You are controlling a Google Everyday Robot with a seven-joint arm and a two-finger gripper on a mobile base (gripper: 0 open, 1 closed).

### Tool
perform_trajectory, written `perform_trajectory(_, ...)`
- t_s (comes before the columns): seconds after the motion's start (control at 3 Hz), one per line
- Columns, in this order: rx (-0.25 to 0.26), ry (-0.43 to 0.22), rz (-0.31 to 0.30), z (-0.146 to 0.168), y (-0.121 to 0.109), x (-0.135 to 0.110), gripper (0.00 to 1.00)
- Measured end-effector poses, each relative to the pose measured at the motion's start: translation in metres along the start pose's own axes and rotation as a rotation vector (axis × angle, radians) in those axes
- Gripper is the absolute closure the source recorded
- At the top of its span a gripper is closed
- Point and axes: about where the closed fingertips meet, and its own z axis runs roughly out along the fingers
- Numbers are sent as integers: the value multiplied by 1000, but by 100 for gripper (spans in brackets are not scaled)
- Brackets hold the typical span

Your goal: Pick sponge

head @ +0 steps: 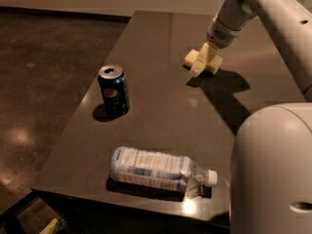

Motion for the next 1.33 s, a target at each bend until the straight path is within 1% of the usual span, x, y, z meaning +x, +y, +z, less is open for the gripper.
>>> perform_trajectory(0.33,-1,32,20,8,-9,7,0)
perform_trajectory(0.67,-8,47,27,10,-15,12,16)
perform_trajectory(1.0,-15,46,29,5,-17,16,40)
perform_trajectory(1.33,-22,25,27,-7,-16,17,64)
